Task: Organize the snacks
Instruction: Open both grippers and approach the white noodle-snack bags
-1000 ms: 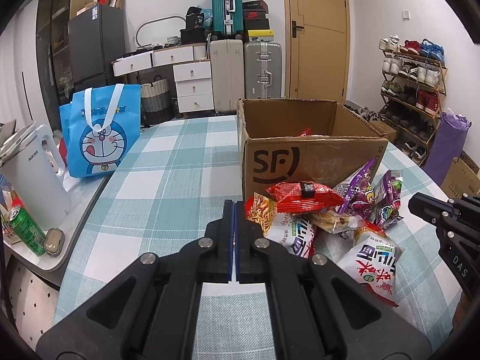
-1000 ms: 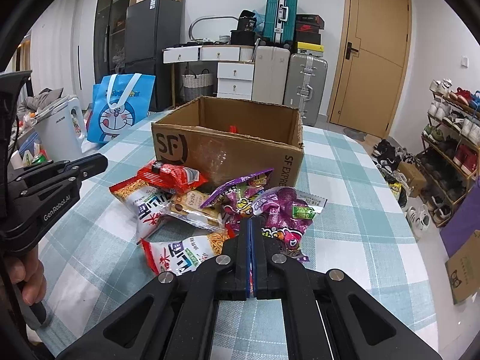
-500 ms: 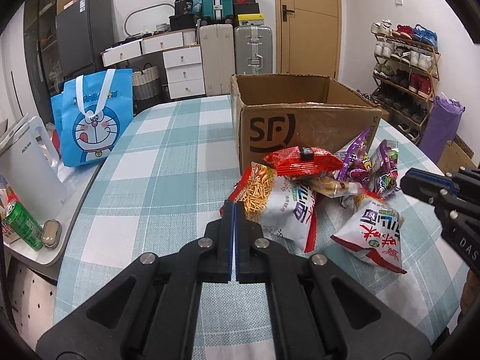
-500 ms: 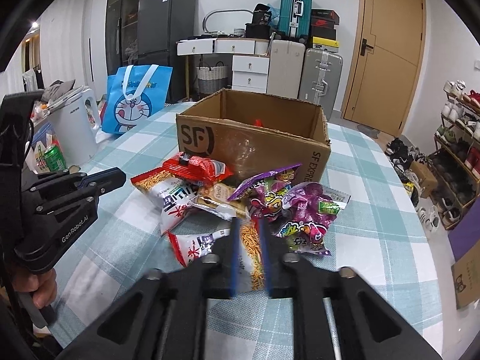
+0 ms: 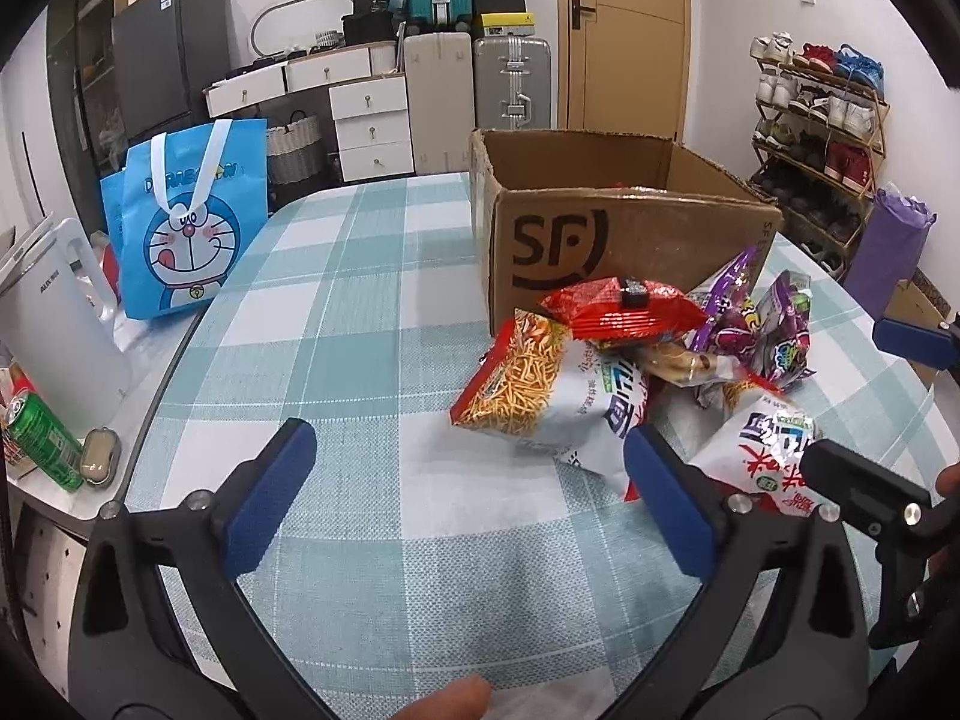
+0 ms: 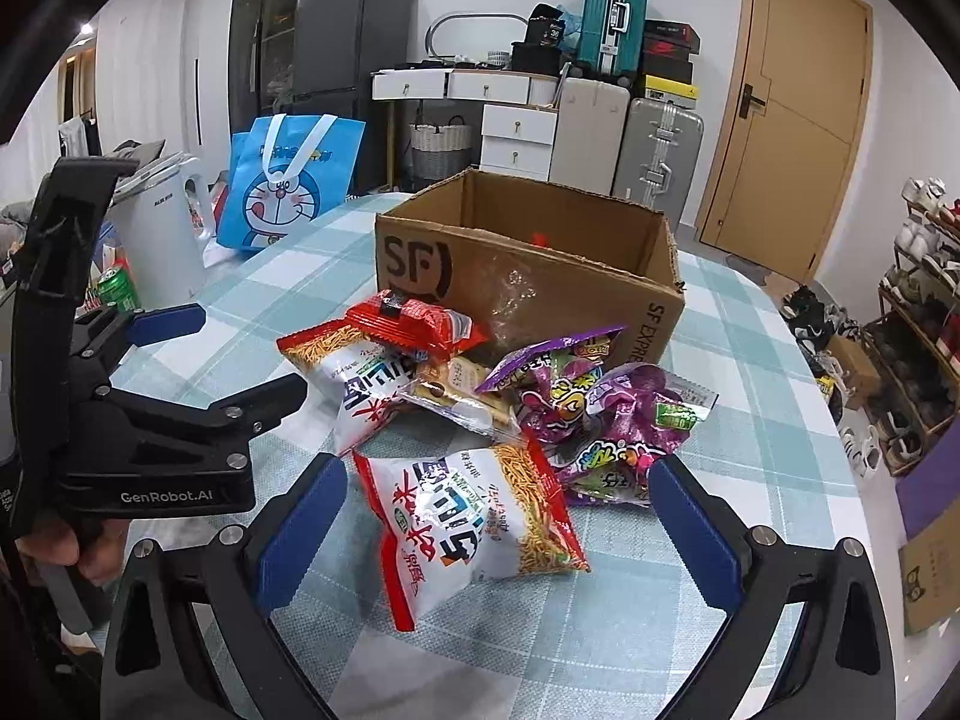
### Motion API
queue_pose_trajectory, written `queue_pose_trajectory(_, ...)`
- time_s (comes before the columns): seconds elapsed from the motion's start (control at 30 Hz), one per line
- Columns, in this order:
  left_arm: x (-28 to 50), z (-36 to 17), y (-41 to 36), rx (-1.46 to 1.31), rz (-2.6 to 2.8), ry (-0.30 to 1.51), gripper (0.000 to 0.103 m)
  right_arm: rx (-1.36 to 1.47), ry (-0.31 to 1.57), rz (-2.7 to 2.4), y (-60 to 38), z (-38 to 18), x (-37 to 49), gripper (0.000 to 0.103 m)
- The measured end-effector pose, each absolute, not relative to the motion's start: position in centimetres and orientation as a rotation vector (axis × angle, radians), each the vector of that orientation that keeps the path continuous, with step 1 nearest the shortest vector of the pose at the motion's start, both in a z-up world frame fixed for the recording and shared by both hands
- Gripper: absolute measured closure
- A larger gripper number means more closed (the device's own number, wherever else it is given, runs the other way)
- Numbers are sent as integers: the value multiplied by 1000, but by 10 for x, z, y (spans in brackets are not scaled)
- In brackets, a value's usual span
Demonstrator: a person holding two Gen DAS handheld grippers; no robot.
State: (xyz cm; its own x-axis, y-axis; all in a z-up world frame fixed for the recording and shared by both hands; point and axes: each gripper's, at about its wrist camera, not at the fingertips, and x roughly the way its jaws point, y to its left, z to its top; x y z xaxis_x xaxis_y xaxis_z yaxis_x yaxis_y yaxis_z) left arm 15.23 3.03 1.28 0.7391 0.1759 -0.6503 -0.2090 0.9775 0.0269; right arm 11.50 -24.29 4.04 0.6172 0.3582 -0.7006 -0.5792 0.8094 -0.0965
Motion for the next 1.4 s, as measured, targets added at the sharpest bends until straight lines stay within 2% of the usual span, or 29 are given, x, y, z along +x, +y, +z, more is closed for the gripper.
queue_pose_trajectory(0.37, 164, 0, 32, -58, 177, 760, 1, -340, 790, 581, -241, 23, 121, 1)
queue_pose_trajectory(1.4, 166, -5, 26, -28, 186, 763, 1, -333, 798, 582, -243, 20, 128, 1)
